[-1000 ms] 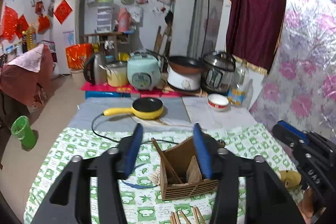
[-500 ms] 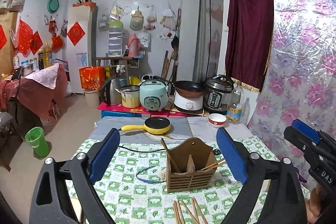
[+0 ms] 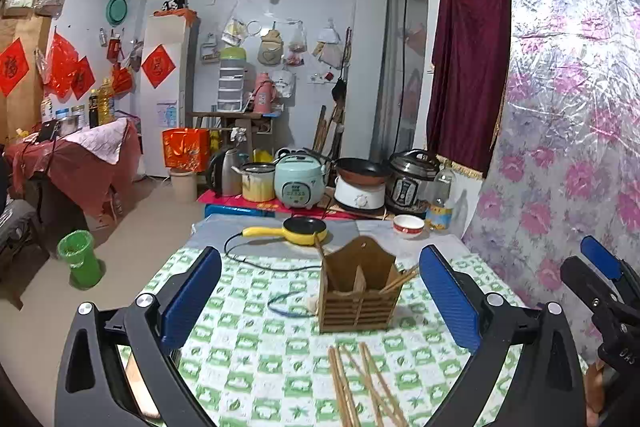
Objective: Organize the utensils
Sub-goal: 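Move both open tools back toward the remaining loose chopsticks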
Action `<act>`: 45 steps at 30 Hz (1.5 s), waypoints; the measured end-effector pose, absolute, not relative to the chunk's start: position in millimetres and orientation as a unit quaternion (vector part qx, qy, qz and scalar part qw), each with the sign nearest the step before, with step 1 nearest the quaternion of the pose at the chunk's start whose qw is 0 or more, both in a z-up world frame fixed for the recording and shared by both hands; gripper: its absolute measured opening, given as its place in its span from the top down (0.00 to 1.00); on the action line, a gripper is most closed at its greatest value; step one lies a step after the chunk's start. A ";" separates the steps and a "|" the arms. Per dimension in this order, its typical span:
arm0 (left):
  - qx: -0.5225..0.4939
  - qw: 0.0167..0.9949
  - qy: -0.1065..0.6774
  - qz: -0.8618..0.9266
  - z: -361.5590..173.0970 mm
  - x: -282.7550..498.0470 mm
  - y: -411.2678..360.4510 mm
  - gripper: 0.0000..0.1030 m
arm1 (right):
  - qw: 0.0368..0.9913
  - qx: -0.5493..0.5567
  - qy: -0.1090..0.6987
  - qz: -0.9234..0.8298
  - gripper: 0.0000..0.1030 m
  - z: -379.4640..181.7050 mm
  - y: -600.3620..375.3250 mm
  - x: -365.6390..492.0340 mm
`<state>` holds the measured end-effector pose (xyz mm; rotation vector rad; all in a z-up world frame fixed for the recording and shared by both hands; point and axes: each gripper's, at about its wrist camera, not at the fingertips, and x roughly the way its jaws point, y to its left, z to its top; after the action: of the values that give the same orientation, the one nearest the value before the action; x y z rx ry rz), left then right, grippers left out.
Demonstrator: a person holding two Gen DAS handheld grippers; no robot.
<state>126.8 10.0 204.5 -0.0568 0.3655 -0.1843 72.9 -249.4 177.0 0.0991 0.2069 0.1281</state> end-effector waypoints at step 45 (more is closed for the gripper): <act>0.096 0.849 0.485 -0.188 -74.9 154.4 -19.9 0.05 | 0.918 0.064 0.389 0.036 0.13 -61.7 -267.6 165.8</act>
<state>154.4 -19.9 -74.9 0.2015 1.0214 -0.3964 165.8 -267.6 -61.7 0.1316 0.7997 0.0747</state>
